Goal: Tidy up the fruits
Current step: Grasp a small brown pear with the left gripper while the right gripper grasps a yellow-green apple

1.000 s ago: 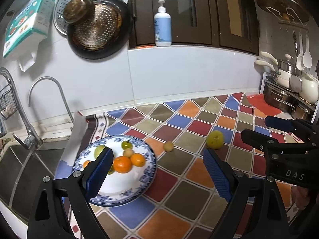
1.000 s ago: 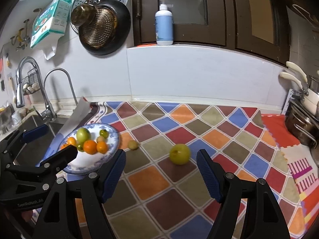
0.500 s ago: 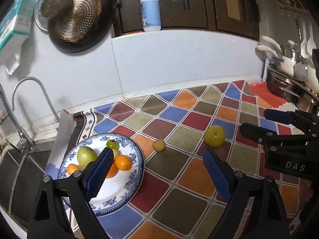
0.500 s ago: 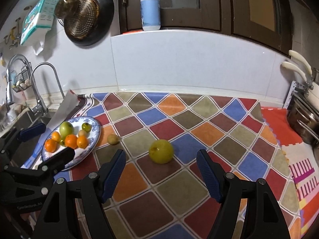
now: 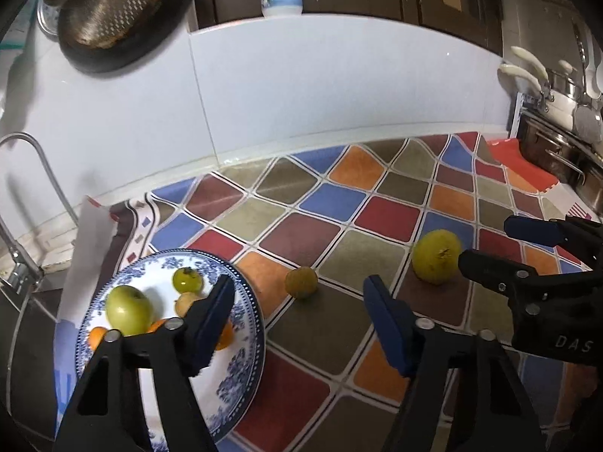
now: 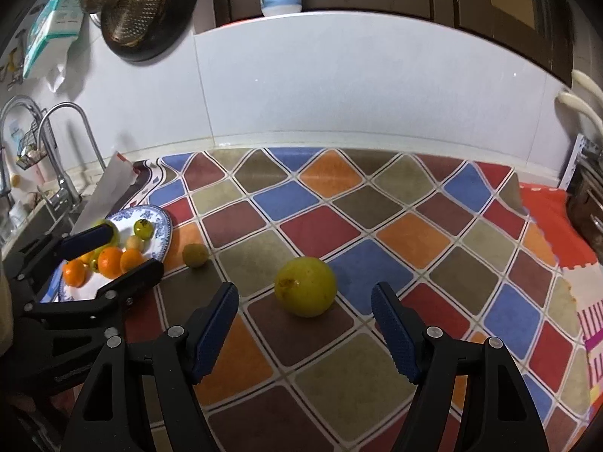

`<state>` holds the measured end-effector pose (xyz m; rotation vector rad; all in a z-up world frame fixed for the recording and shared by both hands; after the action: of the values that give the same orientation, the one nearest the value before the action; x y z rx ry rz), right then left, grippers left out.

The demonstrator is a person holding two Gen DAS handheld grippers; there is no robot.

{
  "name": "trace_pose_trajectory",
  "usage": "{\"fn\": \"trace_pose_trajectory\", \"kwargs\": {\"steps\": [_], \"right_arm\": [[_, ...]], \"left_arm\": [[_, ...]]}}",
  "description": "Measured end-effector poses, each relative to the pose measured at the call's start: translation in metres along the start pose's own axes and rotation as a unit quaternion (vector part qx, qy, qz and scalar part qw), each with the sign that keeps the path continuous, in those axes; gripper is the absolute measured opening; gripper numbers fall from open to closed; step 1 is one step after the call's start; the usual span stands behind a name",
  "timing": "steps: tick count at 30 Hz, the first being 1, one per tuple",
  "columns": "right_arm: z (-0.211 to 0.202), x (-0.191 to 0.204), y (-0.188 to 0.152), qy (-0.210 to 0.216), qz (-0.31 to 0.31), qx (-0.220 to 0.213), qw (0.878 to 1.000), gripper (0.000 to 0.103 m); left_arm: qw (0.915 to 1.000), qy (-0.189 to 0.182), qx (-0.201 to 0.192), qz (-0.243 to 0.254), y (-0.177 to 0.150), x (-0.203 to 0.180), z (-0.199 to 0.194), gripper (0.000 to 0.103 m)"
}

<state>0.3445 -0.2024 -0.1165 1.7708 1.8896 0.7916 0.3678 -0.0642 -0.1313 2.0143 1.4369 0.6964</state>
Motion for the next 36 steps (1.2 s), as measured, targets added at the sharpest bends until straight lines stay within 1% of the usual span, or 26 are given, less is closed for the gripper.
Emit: {"fn": "trace_pose_trajectory", "kwargs": {"steps": [7,9,11,15,17,19,20,21,22,25,27,30,32,34,36], "right_arm": [[0.024,-0.004,0.004,0.004,0.012,0.013,1.0,0.073],[0.033,-0.004,0.003,0.006,0.013,0.02,1.0,0.073],[0.039,-0.003,0.002,0.009,0.014,0.024,1.0,0.073],[0.05,-0.004,0.0,0.015,0.018,0.033,0.999,0.073],[0.055,-0.004,-0.001,0.02,0.021,0.037,0.999,0.07],[0.059,-0.004,-0.001,0.022,0.02,0.04,0.999,0.068],[0.06,-0.004,-0.001,0.023,0.021,0.041,0.999,0.067],[0.062,-0.004,-0.001,0.024,0.021,0.042,0.999,0.063],[0.063,-0.004,-0.001,0.025,0.022,0.044,0.998,0.062],[0.066,-0.005,-0.001,0.031,0.029,0.046,0.998,0.061],[0.067,-0.005,-0.001,0.035,0.031,0.048,0.998,0.056],[0.07,-0.004,-0.002,0.035,0.03,0.05,0.998,0.052],[0.071,-0.004,-0.001,0.037,0.031,0.051,0.998,0.052],[0.071,-0.004,-0.002,0.035,0.029,0.052,0.998,0.051],[0.069,-0.002,-0.002,0.038,0.028,0.053,0.997,0.051]], "left_arm": [[0.9996,-0.002,0.028,-0.002,0.0,0.002,0.032,0.055],[0.9993,-0.006,0.037,-0.008,-0.001,0.004,0.039,0.054],[0.999,-0.013,0.042,-0.011,-0.001,0.003,0.044,0.05],[0.9985,-0.014,0.052,-0.006,-0.001,0.002,0.056,0.043],[0.9981,-0.015,0.059,-0.004,-0.001,0.001,0.062,0.042],[0.9978,-0.016,0.065,-0.004,-0.002,0.0,0.067,0.037],[0.9975,-0.018,0.068,-0.003,-0.002,-0.001,0.069,0.036],[0.9973,-0.02,0.071,-0.003,-0.003,-0.001,0.071,0.036],[0.9971,-0.023,0.073,-0.002,-0.003,-0.002,0.073,0.034],[0.997,-0.024,0.073,0.001,-0.002,-0.003,0.076,0.03],[0.9969,-0.026,0.074,0.0,-0.001,-0.004,0.077,0.029],[0.9969,-0.027,0.074,0.003,-0.001,-0.004,0.078,0.029],[0.997,-0.028,0.072,0.004,0.0,-0.004,0.077,0.029],[0.9972,-0.037,0.066,0.003,0.0,-0.006,0.073,0.029],[0.9977,-0.035,0.058,0.005,0.002,-0.006,0.067,0.029]]}}
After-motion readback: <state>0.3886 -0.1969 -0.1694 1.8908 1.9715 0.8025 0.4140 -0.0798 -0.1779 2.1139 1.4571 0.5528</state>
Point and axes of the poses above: each gripper's, at about its wrist camera, not at the fingertips, and z roughly the way its jaws point, x to its left, y to its top, the point moved 9 cm from there along z, roughly the way its jaws point, and after that the axes turned 5 degrees about x, right-handed, at the moved point
